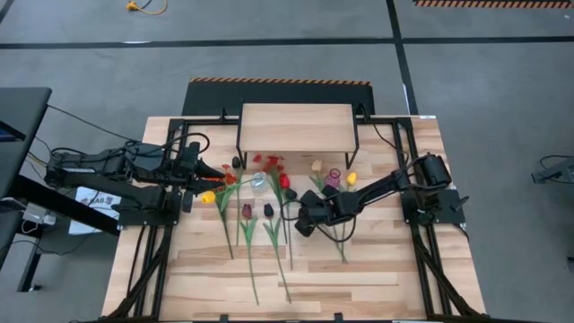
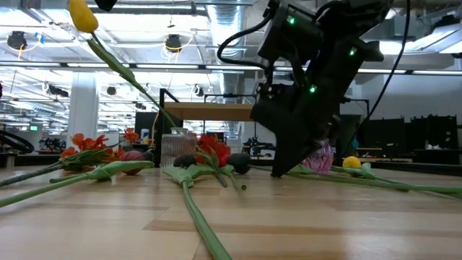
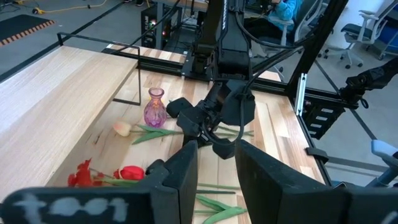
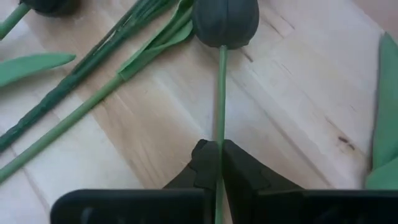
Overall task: Pick and place flowers into a vace then onto a shelf
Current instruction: Put the right black flower into the transparent vase
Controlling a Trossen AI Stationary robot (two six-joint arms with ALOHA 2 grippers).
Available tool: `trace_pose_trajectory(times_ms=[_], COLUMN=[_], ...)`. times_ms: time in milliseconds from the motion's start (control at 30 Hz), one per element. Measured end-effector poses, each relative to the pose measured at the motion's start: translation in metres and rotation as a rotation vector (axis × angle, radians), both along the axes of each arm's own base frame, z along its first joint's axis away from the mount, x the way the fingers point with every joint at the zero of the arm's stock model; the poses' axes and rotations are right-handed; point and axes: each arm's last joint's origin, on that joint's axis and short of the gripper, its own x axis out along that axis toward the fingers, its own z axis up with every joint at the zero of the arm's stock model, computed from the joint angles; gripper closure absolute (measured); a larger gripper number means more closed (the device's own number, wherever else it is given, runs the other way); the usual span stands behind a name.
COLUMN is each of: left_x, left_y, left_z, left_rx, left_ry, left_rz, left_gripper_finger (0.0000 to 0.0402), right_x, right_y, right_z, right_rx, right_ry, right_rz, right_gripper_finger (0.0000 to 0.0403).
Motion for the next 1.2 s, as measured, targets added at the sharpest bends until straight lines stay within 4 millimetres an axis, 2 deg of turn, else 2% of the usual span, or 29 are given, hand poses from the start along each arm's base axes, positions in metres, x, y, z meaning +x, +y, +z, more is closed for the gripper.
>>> trace_pose_trajectory(times_ms=[467,667,933,1200], left_x=[0.0,0.0,0.0,0.0], left_y=[0.0,0.0,0.0,0.0], left_z=[0.0,0.0,0.0,0.0], left_rx=[0.0,0.0,0.0,0.0], left_ry=[0.001,0.001,0.0,0.0], left_rz=[0.0,0.0,0.0,0.0], left_gripper_finger=[0.0305,0.0305,0.0305,0.0305], right_x=[0.001,0.0,-0.005,-0.006], right_y=[0.002,0.003,0.012,0.019], right_z=[0.007,0.018,0.049,0.091], right_rx=[-0.019,-0.041,-0.123,-0.223], right_ry=[-0.039,-0.07,-0.172,-0.352], right_rz=[-0.004,0.001,0.048,0.149], right_gripper_finger=[0.0399,0.04,0.0401,0.0401])
